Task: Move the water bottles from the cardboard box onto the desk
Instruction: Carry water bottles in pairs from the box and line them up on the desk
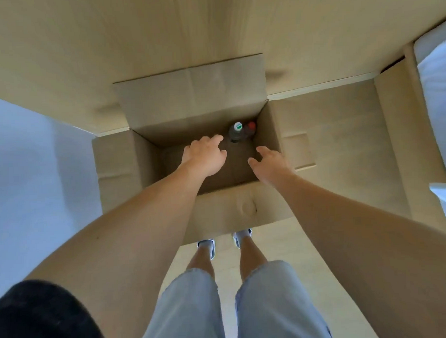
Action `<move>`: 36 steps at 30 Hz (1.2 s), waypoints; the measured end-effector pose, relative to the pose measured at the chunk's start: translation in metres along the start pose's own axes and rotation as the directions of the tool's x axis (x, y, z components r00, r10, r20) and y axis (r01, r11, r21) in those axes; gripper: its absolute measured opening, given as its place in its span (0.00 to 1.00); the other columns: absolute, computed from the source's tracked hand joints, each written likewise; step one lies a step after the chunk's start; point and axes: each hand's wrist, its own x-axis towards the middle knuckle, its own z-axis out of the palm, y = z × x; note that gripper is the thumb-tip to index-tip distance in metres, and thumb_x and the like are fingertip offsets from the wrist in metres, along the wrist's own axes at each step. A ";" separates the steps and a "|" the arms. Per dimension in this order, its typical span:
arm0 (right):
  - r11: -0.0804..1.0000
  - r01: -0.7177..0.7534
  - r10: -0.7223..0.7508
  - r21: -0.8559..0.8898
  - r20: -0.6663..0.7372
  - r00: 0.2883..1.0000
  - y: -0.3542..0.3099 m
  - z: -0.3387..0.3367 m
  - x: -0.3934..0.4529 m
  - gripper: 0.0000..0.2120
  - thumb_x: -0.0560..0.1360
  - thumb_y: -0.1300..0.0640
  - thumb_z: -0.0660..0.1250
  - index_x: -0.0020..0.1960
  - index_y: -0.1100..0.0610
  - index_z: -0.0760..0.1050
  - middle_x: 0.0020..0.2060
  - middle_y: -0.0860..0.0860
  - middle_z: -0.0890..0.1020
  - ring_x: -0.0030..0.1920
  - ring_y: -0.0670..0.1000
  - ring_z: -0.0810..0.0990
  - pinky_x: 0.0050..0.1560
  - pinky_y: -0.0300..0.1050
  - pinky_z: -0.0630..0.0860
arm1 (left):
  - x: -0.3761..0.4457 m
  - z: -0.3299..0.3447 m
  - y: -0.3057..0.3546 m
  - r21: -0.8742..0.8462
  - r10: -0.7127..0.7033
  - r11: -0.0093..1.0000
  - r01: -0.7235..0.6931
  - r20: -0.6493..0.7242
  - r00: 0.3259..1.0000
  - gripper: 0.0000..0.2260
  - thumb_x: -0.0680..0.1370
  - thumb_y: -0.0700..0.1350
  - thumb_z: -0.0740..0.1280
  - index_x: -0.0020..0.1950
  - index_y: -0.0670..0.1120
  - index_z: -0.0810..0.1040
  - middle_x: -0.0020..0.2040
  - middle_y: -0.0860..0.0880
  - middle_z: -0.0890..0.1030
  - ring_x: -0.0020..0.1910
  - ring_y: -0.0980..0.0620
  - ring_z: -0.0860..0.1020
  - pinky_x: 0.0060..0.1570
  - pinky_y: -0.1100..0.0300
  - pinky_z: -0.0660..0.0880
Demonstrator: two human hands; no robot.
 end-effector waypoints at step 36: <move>0.993 -0.065 0.070 0.101 -0.052 0.996 0.029 0.118 0.271 0.31 0.82 0.50 0.62 0.81 0.49 0.53 0.69 0.59 0.71 0.69 0.61 0.72 0.63 0.50 0.72 | 0.288 0.153 -0.041 -0.416 0.060 0.892 -0.180 -0.286 0.956 0.17 0.76 0.44 0.74 0.64 0.47 0.81 0.60 0.47 0.83 0.60 0.47 0.79 0.62 0.54 0.74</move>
